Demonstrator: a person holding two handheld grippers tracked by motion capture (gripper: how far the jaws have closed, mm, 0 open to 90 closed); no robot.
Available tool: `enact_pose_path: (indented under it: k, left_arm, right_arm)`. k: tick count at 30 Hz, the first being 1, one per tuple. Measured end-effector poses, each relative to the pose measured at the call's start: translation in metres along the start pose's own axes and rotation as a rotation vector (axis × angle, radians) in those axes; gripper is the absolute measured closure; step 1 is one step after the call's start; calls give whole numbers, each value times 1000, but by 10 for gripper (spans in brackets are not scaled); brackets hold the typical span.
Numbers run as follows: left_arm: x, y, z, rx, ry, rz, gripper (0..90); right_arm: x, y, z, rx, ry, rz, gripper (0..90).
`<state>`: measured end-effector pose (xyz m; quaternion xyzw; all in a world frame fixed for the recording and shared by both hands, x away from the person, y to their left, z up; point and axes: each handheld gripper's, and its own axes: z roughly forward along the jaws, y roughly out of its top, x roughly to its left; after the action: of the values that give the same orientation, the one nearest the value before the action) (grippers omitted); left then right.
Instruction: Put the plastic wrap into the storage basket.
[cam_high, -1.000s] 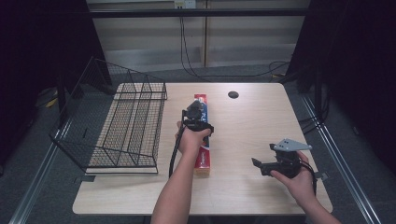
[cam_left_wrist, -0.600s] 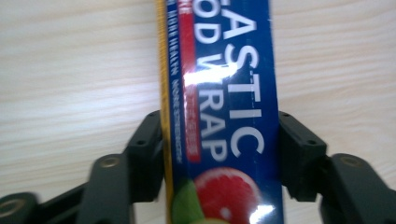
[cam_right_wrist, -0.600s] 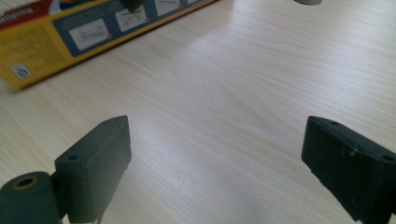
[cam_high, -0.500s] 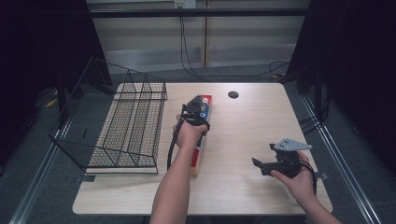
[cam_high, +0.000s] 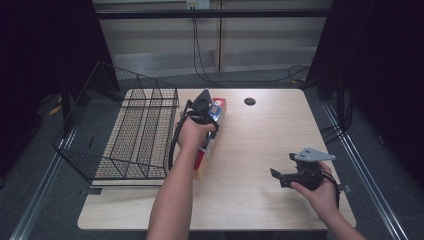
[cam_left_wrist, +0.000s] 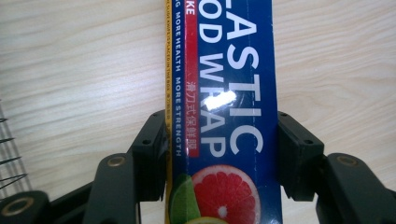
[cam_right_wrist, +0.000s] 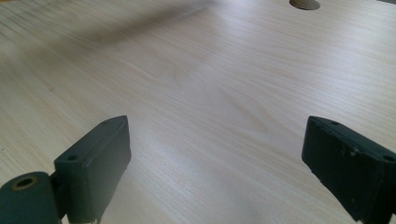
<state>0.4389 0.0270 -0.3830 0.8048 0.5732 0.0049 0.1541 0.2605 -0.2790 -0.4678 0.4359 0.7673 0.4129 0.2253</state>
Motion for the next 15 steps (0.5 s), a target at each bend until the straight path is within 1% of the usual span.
enact_pose_path:
  k: [2,3,4,6,7,8,11,12,14,15]
  left_arm:
    - [1,0,-3,4,3,-1,445]
    - [1,1,-7,5,4,-8,444]
    - [3,1,-10,10,4,-4,444]
    - [4,1,-13,10,-1,-11,444]
    - [5,1,-15,10,5,-5,444]
    - [5,1,-17,9,7,-10,444]
    - [7,2,-23,8,7,-17,444]
    - [9,2,-26,11,5,-9,444]
    - [9,3,-30,8,13,-16,445]
    - [10,3,-31,7,11,-19,445]
  right_arm:
    - [0,0,0,2,0,0,77]
    - [0,0,0,-1,1,-2,77]
    - [1,0,0,-2,1,-1,76]
    - [1,0,0,-5,0,-3,68]
    - [1,1,0,-7,1,-2,65]
    - [1,1,0,-9,1,-2,60]
    - [1,1,1,-5,14,-1,43]
    - [1,0,1,-4,19,-5,40]
    - [2,1,2,-10,24,12,30]
    - [2,1,1,-12,25,15,28]
